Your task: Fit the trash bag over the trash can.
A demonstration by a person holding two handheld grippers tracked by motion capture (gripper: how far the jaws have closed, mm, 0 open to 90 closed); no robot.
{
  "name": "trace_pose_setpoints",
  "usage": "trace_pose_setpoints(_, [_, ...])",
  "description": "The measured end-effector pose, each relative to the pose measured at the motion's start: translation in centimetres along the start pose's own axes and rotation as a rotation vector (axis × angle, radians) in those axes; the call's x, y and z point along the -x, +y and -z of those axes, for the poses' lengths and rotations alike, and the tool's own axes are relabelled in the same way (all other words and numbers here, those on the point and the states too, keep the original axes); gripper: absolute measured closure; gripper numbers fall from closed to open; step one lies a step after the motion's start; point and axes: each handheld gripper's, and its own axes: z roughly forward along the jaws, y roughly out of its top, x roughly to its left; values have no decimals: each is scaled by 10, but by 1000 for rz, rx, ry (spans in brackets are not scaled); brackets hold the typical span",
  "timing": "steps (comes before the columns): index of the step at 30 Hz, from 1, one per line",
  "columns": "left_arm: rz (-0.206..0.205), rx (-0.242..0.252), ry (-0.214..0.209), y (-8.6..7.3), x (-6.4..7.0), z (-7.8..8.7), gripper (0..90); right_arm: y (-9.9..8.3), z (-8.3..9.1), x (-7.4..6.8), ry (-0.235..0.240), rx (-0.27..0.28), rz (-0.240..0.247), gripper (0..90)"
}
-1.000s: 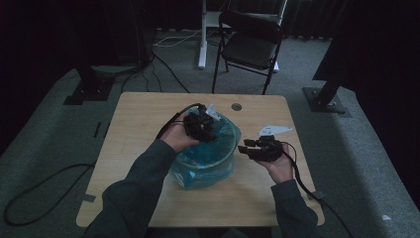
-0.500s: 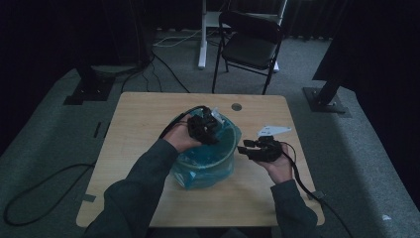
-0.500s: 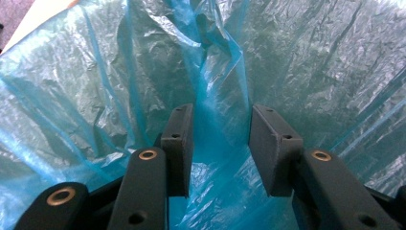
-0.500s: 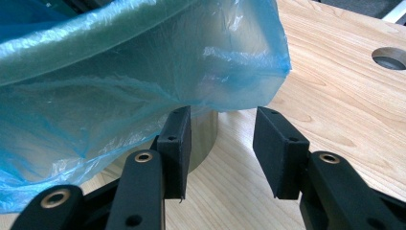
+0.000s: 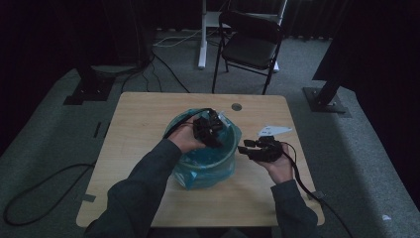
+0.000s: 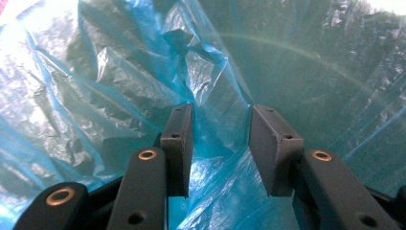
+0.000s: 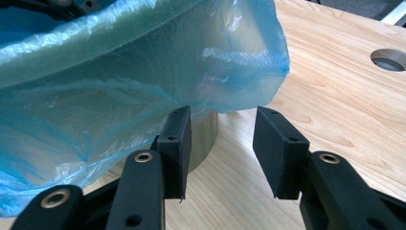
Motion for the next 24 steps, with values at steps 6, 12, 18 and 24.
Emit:
trace_pose_setpoints(6, [-28,-2,-22,3,5,-2,607,0,-1,0,1,-3,3,571])
trace_pose_setpoints(12, [-40,24,-56,4,8,0,605,0,0,-1,1,-3,1,571])
trace_pose_setpoints(18, [-35,-10,-21,1,5,-1,605,0,0,0,0,-2,1,570])
trace_pose_setpoints(24, [-8,-43,36,-1,-1,-2,606,0,0,0,0,-2,4,569])
